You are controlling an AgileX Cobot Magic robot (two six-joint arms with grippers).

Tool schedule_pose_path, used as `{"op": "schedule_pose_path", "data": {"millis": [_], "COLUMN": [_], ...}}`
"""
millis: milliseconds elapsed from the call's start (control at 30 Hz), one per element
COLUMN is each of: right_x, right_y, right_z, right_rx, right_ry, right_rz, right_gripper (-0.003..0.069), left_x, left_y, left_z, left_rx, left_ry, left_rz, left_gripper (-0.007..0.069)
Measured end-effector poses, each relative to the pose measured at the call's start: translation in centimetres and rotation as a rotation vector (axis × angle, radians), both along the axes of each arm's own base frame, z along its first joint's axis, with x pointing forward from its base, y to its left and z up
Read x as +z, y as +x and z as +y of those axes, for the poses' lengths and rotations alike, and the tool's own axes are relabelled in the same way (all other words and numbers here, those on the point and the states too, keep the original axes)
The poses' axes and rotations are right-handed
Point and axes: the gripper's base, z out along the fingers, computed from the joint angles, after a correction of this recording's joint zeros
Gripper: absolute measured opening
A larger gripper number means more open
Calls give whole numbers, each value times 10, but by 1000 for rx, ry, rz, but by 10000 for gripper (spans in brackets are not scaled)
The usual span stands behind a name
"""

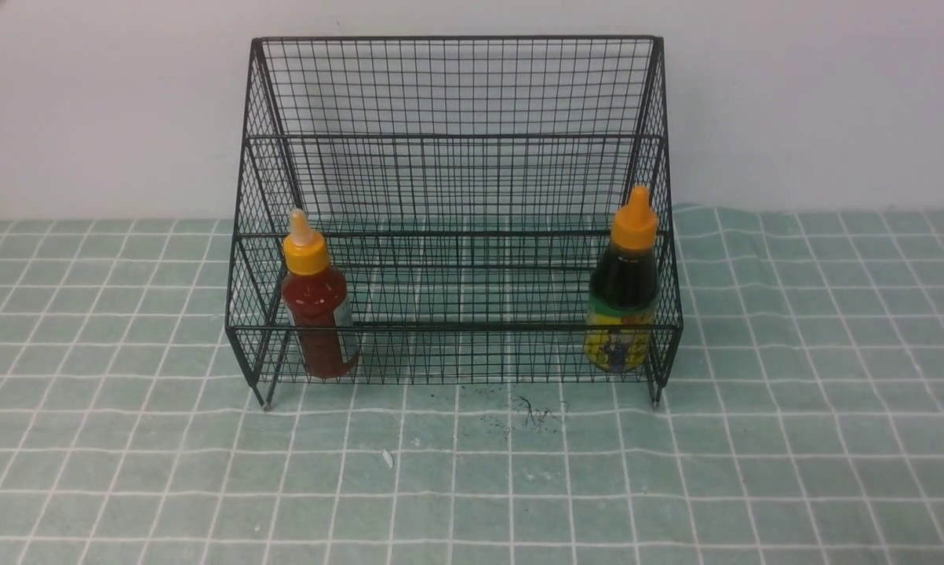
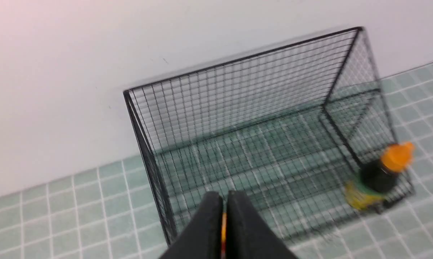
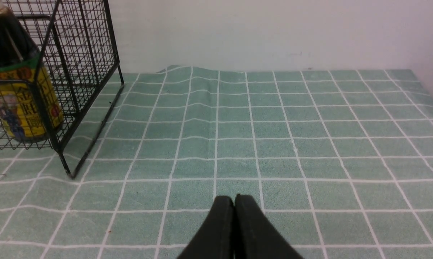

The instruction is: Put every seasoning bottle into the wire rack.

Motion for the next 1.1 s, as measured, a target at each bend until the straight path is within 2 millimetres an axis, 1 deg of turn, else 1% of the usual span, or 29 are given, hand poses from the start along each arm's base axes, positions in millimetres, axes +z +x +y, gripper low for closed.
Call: {"op": "schedule_pose_path", "data": {"millis": [33, 100, 133, 200, 233, 267, 300, 333, 400, 467, 500, 533, 567, 700, 800, 867, 933, 1033, 1067, 1100], "right_x": [0, 0, 0, 0, 0, 0, 0, 0, 0, 0, 0, 0, 0, 0, 0, 0, 0, 0, 0, 0], "right_y": [0, 0, 0, 0, 0, 0, 0, 0, 0, 0, 0, 0, 0, 0, 0, 0, 0, 0, 0, 0], "right_z": [0, 0, 0, 0, 0, 0, 0, 0, 0, 0, 0, 0, 0, 0, 0, 0, 0, 0, 0, 0], "right_rx": [0, 0, 0, 0, 0, 0, 0, 0, 0, 0, 0, 0, 0, 0, 0, 0, 0, 0, 0, 0], "right_ry": [0, 0, 0, 0, 0, 0, 0, 0, 0, 0, 0, 0, 0, 0, 0, 0, 0, 0, 0, 0], "right_rz": [0, 0, 0, 0, 0, 0, 0, 0, 0, 0, 0, 0, 0, 0, 0, 0, 0, 0, 0, 0], "right_gripper": [-15, -15, -15, -15, -15, -15, -15, -15, -15, -15, -15, -15, -15, -15, -15, -15, -15, -15, -15, -15], "left_x": [1, -6, -11, -25, -28, -35, -38, -47, -65, -75, -79, -80, -84, -89, -94, -105, -124, -172, -179, -209], "left_y": [-16, -39, -39, -62, -72, -80, -83, -89, -107, -124, -131, -132, -141, -163, -170, -176, -180, -178, -178, -177], "left_z": [3, 7, 7, 12, 15, 17, 18, 20, 25, 30, 32, 33, 36, 45, 50, 56, 60, 62, 62, 63], "left_rx": [-9, -24, -25, -27, -26, -24, -23, -22, -20, -22, -21, -22, -18, 1, 23, 59, 105, 179, 187, 210], "left_ry": [-22, -61, -61, -101, -115, -124, -126, -126, -127, -124, -121, -121, -118, -100, -75, -61, -49, -30, -29, -18], "left_rz": [-19, -52, -43, -95, -124, -137, -141, -135, -134, -147, -154, -156, -174, -238, -277, -350, -412, -457, -462, -490], "left_gripper": [-6, -6, -6, -6, -6, -6, -6, -6, -6, -6, -6, -6, -6, -6, -6, -6, -6, -6, -6, -6]}}
